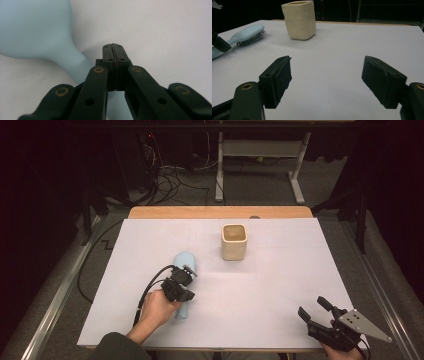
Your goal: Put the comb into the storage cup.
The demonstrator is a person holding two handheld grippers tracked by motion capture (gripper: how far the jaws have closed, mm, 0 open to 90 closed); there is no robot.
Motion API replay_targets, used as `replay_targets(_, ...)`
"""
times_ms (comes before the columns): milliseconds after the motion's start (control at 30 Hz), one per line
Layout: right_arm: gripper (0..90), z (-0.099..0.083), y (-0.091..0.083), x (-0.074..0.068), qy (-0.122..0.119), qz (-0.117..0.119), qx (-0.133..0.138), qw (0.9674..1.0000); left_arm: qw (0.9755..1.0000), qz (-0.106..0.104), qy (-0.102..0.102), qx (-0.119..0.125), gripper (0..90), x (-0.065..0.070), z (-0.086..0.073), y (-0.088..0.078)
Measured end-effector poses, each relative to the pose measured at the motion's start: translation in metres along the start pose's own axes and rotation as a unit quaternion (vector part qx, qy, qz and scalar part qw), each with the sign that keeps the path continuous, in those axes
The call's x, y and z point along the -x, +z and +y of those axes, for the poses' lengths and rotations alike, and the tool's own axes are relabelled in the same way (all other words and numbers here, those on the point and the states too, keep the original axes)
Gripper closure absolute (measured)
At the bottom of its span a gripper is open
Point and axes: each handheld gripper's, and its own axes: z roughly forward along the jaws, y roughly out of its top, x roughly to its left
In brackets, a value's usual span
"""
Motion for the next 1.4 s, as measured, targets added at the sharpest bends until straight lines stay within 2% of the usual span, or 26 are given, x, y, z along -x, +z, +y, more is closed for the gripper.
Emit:
replay_targets(100, 24.2, 0.000, 0.000, 0.000, 0.001, 0.000, 0.000, 1.0000, 1.0000, 0.005, 0.000, 0.000, 89.6, -0.001, -0.004, -0.002)
replay_targets(467, 24.2, 0.000, 0.000, 0.000, 0.000, -0.001, -0.002, 1.0000, 0.9998, 0.005, -0.019, 0.005, 89.6, -0.013, -0.014, -0.005)
replay_targets(700, 24.2, 0.000, 0.000, 0.000, -0.001, -0.001, -0.001, 1.0000, 0.9995, 0.021, -0.023, 0.003, 89.6, -0.018, -0.019, -0.008)
replay_targets(1000, 24.2, 0.000, 0.000, 0.000, -0.002, 0.000, -0.001, 1.0000, 0.9991, 0.022, -0.032, 0.016, 89.2, -0.025, -0.025, -0.013)
replay_targets(1233, 24.2, 0.000, 0.000, 0.000, 0.000, -0.001, 0.000, 1.0000, 0.9986, 0.009, -0.031, 0.042, 80.8, -0.023, -0.026, -0.020)
replay_targets(1333, 24.2, 0.000, 0.000, -0.001, -0.001, 0.000, 0.001, 1.0000, 0.9978, 0.012, -0.032, 0.056, 72.1, -0.023, -0.028, -0.025)
replay_targets(1367, 24.2, 0.000, 0.000, -0.001, 0.000, 0.000, -0.001, 1.0000, 0.9970, 0.016, -0.040, 0.065, 65.8, -0.025, -0.028, -0.029)
replay_targets(1400, 24.2, 0.000, 0.000, -0.001, 0.000, 0.000, -0.001, 1.0000, 0.9970, 0.016, -0.040, 0.065, 64.2, -0.025, -0.028, -0.029)
